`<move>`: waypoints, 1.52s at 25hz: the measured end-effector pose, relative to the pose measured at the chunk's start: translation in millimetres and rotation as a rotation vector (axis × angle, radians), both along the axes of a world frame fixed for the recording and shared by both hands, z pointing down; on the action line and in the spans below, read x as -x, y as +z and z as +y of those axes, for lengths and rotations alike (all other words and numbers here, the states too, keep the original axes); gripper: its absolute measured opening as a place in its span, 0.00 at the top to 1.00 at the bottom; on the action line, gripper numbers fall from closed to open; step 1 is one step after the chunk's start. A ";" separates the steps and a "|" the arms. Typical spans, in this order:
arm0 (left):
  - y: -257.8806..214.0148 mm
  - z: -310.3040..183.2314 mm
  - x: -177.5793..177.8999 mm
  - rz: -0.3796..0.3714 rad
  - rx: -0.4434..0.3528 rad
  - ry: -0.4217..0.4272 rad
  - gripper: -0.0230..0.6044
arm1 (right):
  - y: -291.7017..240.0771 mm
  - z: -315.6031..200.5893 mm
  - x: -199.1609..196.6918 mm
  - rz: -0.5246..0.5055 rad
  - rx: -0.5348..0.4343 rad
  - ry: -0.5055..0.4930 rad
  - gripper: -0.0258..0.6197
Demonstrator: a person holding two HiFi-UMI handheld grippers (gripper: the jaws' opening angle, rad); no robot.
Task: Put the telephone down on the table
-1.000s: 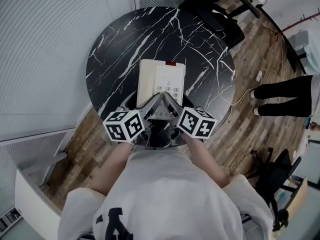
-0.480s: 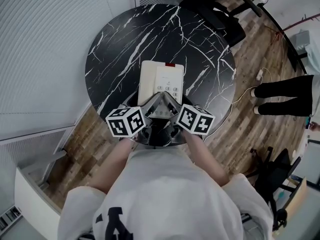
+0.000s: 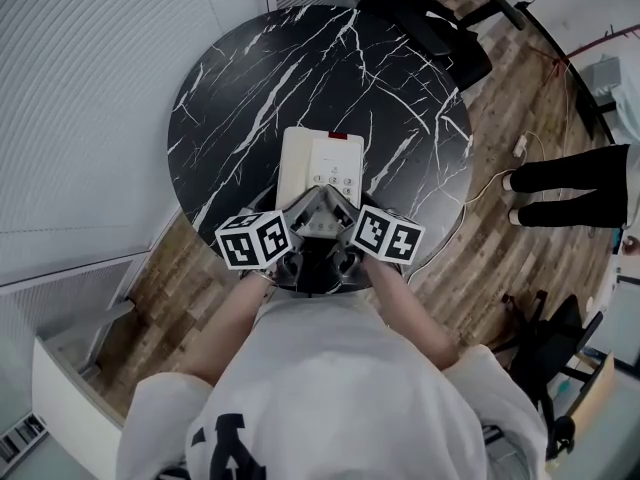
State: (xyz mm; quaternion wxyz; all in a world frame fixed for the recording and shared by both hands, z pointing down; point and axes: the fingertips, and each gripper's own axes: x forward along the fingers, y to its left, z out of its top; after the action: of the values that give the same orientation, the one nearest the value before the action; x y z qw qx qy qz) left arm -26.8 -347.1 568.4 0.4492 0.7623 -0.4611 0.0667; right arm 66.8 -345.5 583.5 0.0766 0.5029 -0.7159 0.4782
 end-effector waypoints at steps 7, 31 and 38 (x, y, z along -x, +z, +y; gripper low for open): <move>8.9 -0.8 -1.2 -0.010 0.026 0.000 0.34 | 8.2 -0.9 -0.4 0.000 0.023 0.001 0.44; 48.8 11.2 -1.0 -0.208 -0.020 0.089 0.40 | 37.8 10.5 0.3 0.080 0.029 -0.047 0.44; 34.6 7.9 6.1 -0.244 -0.126 0.049 0.41 | 37.3 11.7 0.3 0.111 0.018 -0.045 0.44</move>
State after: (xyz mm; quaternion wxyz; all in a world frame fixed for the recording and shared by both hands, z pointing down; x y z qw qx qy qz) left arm -33.0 -339.2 603.0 0.3392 0.7864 -0.4967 0.1407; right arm 66.5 -333.8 620.7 0.1313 0.5119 -0.7173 0.4541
